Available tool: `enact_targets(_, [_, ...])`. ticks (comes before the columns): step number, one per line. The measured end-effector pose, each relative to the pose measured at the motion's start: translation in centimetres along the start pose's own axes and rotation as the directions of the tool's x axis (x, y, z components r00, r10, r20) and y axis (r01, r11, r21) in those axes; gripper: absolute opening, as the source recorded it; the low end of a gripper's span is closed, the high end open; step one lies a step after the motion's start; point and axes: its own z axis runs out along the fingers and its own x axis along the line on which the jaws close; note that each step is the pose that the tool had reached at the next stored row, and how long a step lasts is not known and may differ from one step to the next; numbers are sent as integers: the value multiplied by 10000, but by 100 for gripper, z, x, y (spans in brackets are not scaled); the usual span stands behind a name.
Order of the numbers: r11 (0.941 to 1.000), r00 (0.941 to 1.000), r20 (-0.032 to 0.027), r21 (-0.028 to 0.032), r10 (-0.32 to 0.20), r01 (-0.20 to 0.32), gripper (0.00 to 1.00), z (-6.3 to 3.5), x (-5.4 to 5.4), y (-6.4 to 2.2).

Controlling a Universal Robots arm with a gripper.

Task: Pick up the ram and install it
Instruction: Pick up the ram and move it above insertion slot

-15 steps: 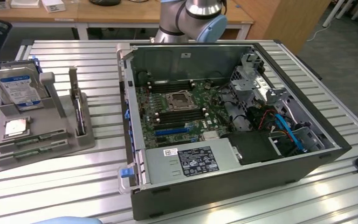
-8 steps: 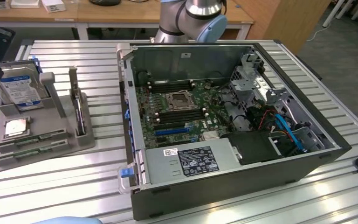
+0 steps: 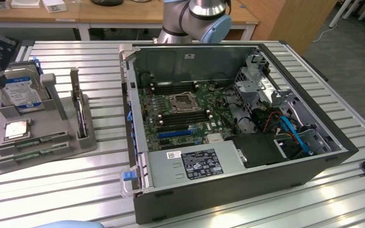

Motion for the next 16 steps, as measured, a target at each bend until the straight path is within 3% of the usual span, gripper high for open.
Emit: enact_targets(16, [10000, 10000, 0, 0, 0, 0, 10, 291, 4, -17])
